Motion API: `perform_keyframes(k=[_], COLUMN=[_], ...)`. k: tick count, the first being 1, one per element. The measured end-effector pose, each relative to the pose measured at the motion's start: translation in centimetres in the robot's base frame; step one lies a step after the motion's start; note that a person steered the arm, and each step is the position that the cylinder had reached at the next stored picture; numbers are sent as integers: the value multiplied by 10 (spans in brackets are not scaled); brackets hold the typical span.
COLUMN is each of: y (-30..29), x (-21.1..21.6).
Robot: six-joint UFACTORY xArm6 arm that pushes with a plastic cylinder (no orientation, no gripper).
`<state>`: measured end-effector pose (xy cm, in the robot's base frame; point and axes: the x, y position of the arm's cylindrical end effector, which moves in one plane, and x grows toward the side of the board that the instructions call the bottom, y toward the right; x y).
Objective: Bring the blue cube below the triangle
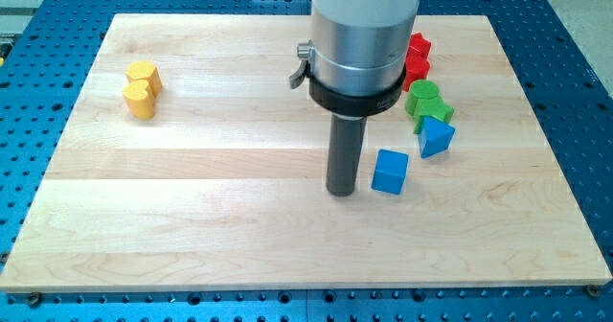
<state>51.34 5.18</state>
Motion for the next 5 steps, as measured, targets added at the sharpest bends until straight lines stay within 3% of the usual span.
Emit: perform_keyframes(k=[2, 4, 5], y=[75, 56, 37], x=[-8, -48, -6])
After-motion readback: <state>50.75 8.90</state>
